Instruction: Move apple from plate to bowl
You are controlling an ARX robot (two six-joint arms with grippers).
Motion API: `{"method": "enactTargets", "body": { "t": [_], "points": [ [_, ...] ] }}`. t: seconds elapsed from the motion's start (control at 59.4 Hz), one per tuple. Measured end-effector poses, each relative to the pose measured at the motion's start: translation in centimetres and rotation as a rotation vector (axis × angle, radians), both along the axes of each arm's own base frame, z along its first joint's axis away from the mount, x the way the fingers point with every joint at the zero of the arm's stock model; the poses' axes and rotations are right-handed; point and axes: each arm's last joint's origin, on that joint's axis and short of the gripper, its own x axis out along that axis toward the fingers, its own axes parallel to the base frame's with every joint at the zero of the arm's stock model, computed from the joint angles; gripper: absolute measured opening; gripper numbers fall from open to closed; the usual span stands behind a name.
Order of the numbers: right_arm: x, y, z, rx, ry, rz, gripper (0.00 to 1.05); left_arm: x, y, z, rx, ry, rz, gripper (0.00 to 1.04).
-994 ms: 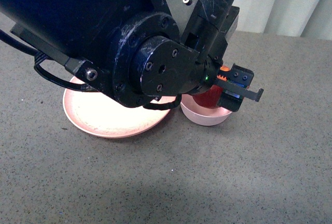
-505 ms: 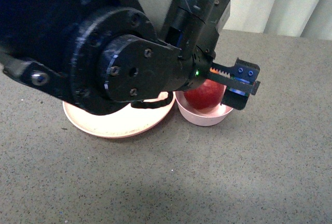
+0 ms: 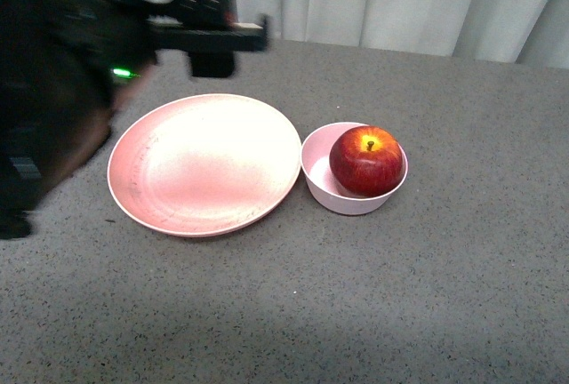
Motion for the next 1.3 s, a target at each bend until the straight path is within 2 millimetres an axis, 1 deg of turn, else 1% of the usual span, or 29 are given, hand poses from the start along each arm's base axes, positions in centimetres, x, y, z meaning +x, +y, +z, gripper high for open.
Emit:
{"method": "enactTargets", "body": {
  "t": [0.017,0.084,0.152,0.185,0.253,0.303,0.371,0.606,0.893,0.943,1.044,1.297],
  "points": [
    [0.0,0.0,0.0,0.000,0.000,0.000,0.95,-0.4,0.7,0.3,-0.005,-0.013,0.009,0.58],
    [0.0,0.0,0.0,0.000,0.000,0.000,0.95,-1.6,2.6,0.9,-0.012,-0.035,0.021,0.47],
    [0.0,0.0,0.0,0.000,0.000,0.001,0.95,-3.7,4.8,1.0,-0.005,-0.028,0.009,0.30],
    [0.0,0.0,0.0,0.000,0.000,0.001,0.95,-4.3,5.6,1.0,0.001,-0.017,0.013,0.22],
    [0.0,0.0,0.0,0.000,0.000,0.000,0.95,-5.8,7.3,1.6,0.009,-0.003,0.019,0.04],
    [0.0,0.0,0.0,0.000,0.000,0.000,0.95,-6.8,8.2,2.1,0.004,-0.023,0.014,0.04],
    [0.0,0.0,0.0,0.000,0.000,0.000,0.95,-7.8,9.0,2.1,0.004,-0.024,0.008,0.04],
    [0.0,0.0,0.0,0.000,0.000,0.000,0.95,-10.1,10.8,2.0,0.005,-0.016,0.019,0.04],
    [0.0,0.0,0.0,0.000,0.000,0.000,0.95,-12.4,12.1,2.1,0.004,-0.019,0.021,0.04],
    [0.0,0.0,0.0,0.000,0.000,0.000,0.95,-12.7,12.5,2.1,0.003,-0.018,-0.003,0.04],
    [0.0,0.0,0.0,0.000,0.000,0.000,0.95,-13.1,13.2,2.5,0.003,-0.029,0.023,0.04],
    [0.0,0.0,0.0,0.000,0.000,0.000,0.95,-14.2,13.3,2.9,0.003,-0.044,0.023,0.04]
  ]
}}
